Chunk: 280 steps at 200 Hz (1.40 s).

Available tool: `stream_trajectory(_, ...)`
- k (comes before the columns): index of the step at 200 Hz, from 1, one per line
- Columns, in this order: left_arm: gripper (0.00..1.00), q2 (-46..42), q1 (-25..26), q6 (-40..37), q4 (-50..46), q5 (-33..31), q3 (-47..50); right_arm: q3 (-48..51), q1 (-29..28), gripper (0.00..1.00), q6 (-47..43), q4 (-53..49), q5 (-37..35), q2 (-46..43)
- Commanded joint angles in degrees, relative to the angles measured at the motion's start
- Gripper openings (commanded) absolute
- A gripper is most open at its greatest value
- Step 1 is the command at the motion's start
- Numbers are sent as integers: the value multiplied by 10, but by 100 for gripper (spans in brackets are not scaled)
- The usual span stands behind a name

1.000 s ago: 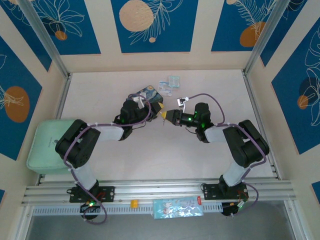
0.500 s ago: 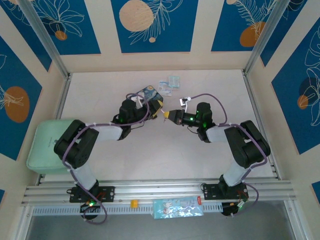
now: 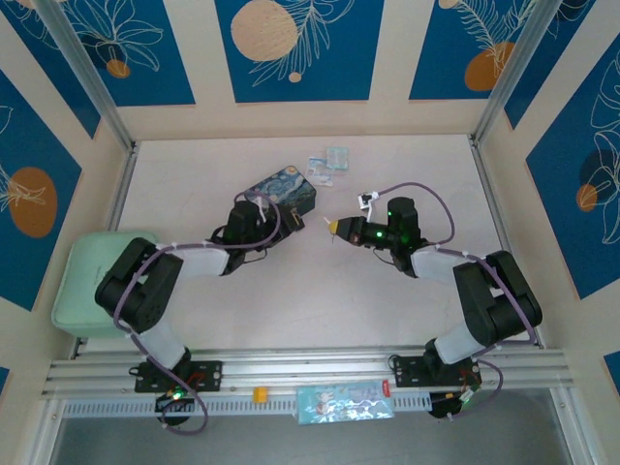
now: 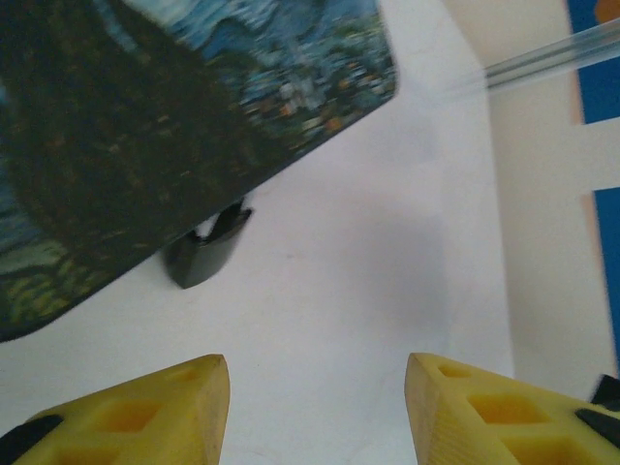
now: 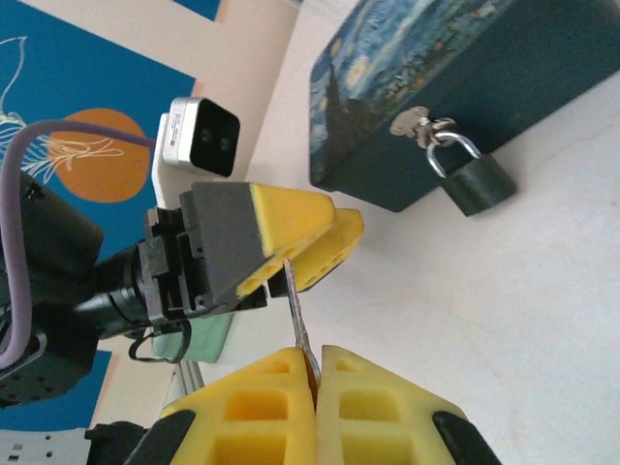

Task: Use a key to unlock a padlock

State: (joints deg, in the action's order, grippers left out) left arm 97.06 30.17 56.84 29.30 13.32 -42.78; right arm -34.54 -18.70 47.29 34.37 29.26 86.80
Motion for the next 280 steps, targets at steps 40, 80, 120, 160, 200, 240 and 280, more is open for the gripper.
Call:
stream_trajectory(40, 50, 74, 57, -89, -4, -191, -46, 1, 3, 0, 14, 8, -16, 4)
stream_trajectory(80, 52, 125, 70, -94, -4, -277, -79, 12, 2, 0, 20, 20, -22, -1)
stream_trajectory(120, 52, 179, 70, -88, -32, -284, -145, 15, 2, 0, 24, 28, -25, -4)
stream_trajectory(160, 40, 212, 69, -71, -58, -270, -178, 23, 4, 0, 25, 29, -33, -5)
stream_trajectory(200, 16, 223, 63, -46, -46, -248, -171, 23, 6, 0, 25, 32, -29, 1)
stream_trajectory(240, 0, 191, 53, -18, 5, -198, -136, 25, 5, 0, 44, 63, -12, 36)
stream_trajectory(280, 0, 140, 33, 58, 81, -107, -82, 20, -5, 0, 84, 127, 0, 84)
